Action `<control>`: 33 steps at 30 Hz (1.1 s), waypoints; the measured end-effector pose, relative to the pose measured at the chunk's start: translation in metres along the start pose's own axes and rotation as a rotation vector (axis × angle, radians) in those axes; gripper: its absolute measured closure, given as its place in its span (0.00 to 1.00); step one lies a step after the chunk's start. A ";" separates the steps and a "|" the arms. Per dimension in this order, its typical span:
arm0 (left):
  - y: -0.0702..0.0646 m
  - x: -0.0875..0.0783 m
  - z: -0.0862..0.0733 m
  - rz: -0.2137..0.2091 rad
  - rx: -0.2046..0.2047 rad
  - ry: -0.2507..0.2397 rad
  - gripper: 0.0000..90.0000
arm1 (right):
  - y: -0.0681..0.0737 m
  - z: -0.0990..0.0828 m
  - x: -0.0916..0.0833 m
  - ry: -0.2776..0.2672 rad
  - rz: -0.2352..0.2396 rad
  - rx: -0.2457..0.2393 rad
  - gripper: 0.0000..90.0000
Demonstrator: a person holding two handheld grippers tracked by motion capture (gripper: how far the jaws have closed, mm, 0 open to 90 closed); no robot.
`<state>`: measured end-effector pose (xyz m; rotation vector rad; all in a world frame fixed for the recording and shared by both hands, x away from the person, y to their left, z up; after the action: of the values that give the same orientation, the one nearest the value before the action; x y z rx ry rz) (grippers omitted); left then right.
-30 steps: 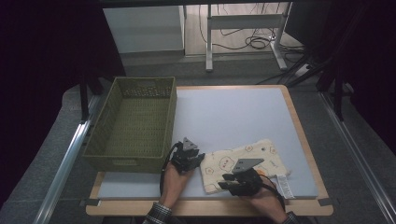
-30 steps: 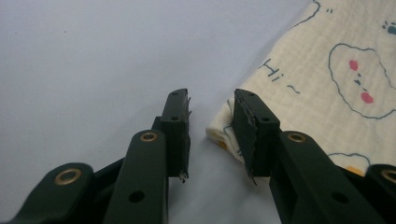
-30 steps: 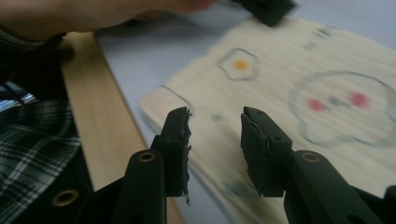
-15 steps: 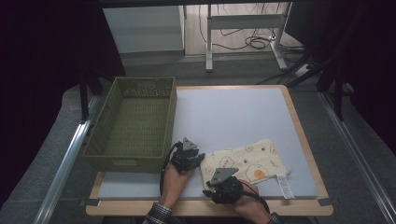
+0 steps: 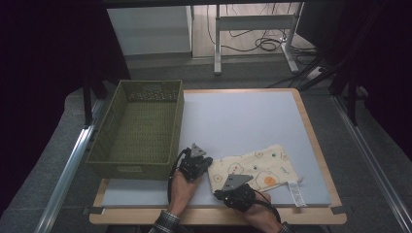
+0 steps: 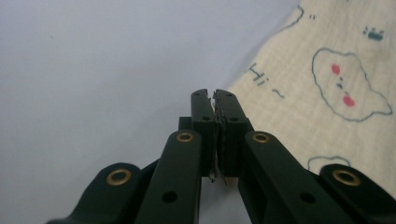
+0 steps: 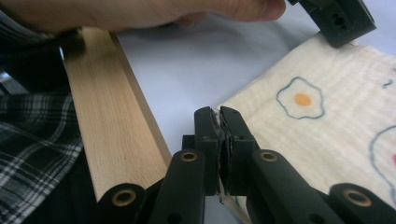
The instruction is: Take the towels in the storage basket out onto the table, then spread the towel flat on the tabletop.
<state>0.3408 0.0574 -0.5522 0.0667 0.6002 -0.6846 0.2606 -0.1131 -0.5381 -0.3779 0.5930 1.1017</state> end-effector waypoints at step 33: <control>-0.045 0.033 0.066 -0.069 0.139 -0.064 0.97 | -0.051 -0.020 -0.085 -0.115 -0.166 0.134 0.96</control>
<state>0.3668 -0.0131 -0.5090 0.1537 0.4945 -0.7923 0.2747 -0.2060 -0.5015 -0.2415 0.5209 0.9131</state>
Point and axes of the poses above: each handheld gripper's, and its own axes: x roughly forward along the jaws, z roughly out of its top, y roughly to its left, the point moved 2 cm from there along x, roughly forward along the jaws, and after that the axes turned 6 degrees about -y, right-handed, at the moved point
